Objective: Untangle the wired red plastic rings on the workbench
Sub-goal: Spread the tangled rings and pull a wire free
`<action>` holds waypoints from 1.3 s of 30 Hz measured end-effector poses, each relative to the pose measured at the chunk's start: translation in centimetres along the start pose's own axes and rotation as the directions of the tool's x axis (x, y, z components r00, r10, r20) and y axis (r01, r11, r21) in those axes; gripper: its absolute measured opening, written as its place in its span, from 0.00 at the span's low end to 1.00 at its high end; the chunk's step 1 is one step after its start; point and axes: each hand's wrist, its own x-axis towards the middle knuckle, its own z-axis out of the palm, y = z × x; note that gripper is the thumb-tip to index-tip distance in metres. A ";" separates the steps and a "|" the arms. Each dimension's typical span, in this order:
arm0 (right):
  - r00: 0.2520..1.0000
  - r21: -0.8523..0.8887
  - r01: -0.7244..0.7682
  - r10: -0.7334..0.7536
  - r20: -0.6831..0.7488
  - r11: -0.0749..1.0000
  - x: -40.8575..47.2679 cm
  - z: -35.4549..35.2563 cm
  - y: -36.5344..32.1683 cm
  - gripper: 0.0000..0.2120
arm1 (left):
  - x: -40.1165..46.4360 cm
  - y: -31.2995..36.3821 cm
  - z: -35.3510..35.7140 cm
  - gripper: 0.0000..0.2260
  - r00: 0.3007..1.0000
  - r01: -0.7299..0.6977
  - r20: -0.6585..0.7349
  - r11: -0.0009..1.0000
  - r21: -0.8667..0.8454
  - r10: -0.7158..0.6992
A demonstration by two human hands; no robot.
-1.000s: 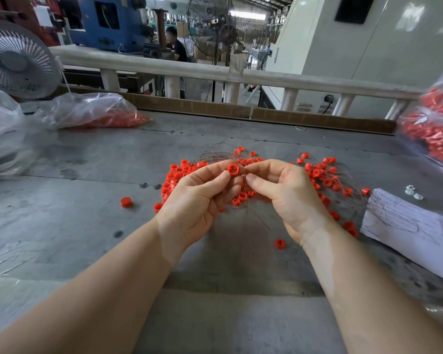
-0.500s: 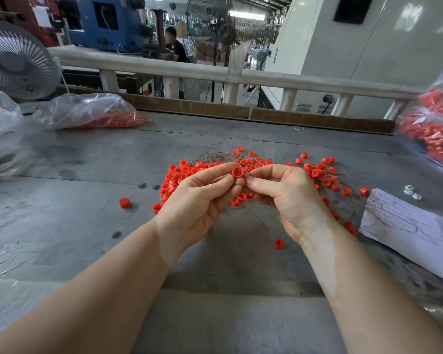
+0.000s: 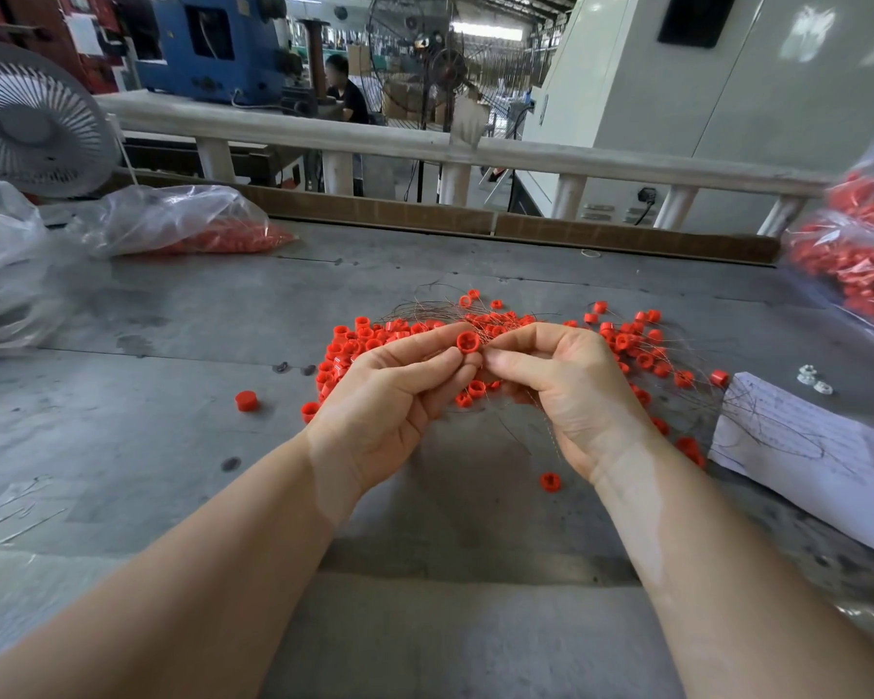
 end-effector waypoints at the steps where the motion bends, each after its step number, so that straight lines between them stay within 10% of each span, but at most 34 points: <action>1: 1.000 0.000 0.000 0.000 0.001 1.000 0.0 0.0 0.0 0.06 | 0.0 0.0 0.0 0.11 1.000 -0.001 0.000 1.000 0.003 0.001; 17: 0.975 0.238 -0.203 0.175 0.135 0.950 -0.3 0.1 -0.3 0.06 | -0.2 -0.1 0.2 0.11 1.000 -0.006 0.019 0.998 -0.058 0.007; 39: 0.959 0.123 -0.255 0.234 0.161 0.959 -0.2 -0.1 0.1 0.08 | -0.2 -0.1 0.2 0.10 0.999 0.009 0.044 0.994 -0.111 -0.004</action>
